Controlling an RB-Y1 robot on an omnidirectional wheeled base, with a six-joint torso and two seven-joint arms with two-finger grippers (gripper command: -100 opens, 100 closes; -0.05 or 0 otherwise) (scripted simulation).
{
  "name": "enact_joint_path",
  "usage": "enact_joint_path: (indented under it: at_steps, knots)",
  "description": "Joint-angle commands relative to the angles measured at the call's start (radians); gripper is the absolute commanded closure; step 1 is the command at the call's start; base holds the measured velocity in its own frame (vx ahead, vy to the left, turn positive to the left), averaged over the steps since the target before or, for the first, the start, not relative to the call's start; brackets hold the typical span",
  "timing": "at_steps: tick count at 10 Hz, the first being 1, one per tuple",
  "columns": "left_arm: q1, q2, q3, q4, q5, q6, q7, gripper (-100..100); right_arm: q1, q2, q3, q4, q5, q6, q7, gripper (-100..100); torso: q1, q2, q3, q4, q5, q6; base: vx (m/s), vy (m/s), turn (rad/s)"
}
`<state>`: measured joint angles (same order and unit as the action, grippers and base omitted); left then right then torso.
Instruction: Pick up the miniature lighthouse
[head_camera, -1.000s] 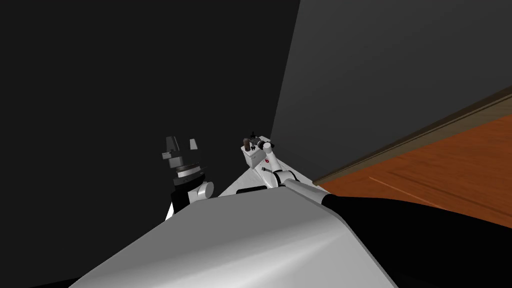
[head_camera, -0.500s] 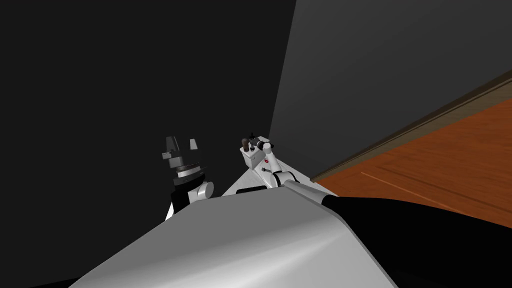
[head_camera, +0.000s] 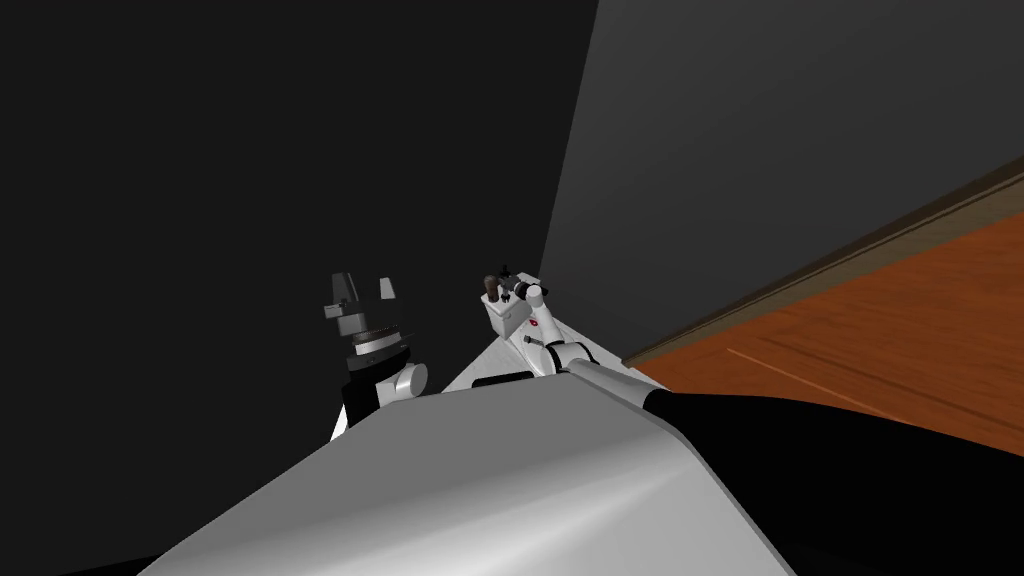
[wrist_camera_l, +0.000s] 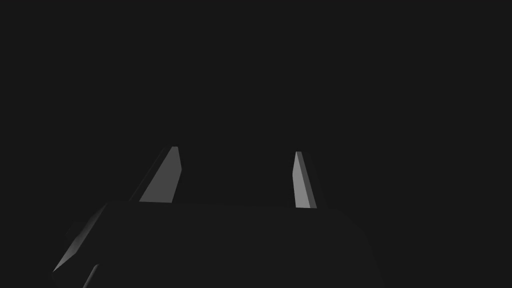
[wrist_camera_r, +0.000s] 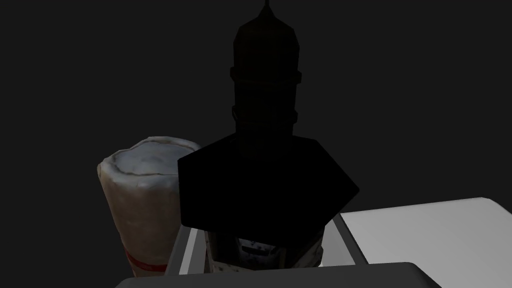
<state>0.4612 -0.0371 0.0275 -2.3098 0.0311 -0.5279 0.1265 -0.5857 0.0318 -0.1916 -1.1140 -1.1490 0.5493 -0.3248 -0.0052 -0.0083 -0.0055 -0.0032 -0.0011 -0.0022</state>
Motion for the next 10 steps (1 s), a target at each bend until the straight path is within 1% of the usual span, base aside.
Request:
enact_joint_path:
  at_steps: [1,2,3,4,5,6,7,8,9,10]
  knots:
    - [0.000,0.000,0.000,0.000,0.000,0.000,0.000,0,-0.017,-0.016,-0.008,0.034,0.007,-0.050,-0.015,100,0.000,0.000,0.000,0.000,0.000,0.000,-0.111,-0.125,0.383]
    - [0.000,0.000,0.000,0.000,0.000,0.000,0.000,0,-0.017,-0.016,-0.008,0.034,0.007,-0.052,-0.015,100,-0.003,0.003,0.001,-0.002,-0.001,-0.001,-0.091,-0.104,0.314]
    - [0.000,0.000,0.000,0.000,0.000,0.000,0.000,0,-0.034,-0.032,-0.016,0.067,0.004,-0.093,-0.019,100,-0.002,0.003,0.000,-0.003,-0.001,-0.001,-0.093,-0.107,0.322]
    - [0.000,0.000,0.000,0.000,0.000,0.000,0.000,0,-0.050,-0.048,-0.025,0.099,0.002,-0.124,-0.023,100,-0.002,0.003,-0.001,-0.004,-0.001,-0.002,-0.116,-0.137,0.428]
    - [0.000,0.000,0.000,0.000,0.000,0.000,0.000,0,-0.050,-0.048,-0.025,0.099,0.002,-0.134,-0.023,100,-0.003,0.003,-0.001,-0.004,-0.002,-0.003,-0.084,-0.092,0.285]
    - [0.000,0.000,0.000,0.000,0.000,0.000,0.000,0,-0.066,-0.064,-0.033,0.131,-0.001,-0.173,-0.027,100,-0.001,0.002,-0.001,-0.005,-0.002,-0.001,-0.089,-0.097,0.302]
    - [0.000,0.000,0.000,0.000,0.000,0.000,0.000,0,-0.082,-0.079,-0.042,0.164,-0.004,-0.198,-0.031,100,-0.002,0.001,-0.002,-0.005,-0.002,-0.002,-0.142,-0.149,0.443]
    - [0.000,0.000,0.000,0.000,0.000,0.000,0.000,0,-0.082,-0.079,-0.042,0.164,-0.004,-0.215,-0.031,100,-0.005,0.004,-0.001,-0.005,-0.003,-0.002,-0.084,-0.087,0.267]
    - [0.000,0.000,0.000,0.000,0.000,0.000,0.000,0,-0.098,-0.095,-0.050,0.196,-0.007,-0.246,-0.035,100,-0.002,0.001,-0.002,-0.006,-0.003,-0.001,-0.074,-0.079,0.247]
    - [0.000,0.000,0.000,0.000,0.000,0.000,0.000,0,-0.098,-0.095,-0.050,0.196,-0.007,-0.256,-0.035,100,-0.002,-0.001,-0.003,-0.006,-0.003,-0.001,-0.054,-0.058,0.182]
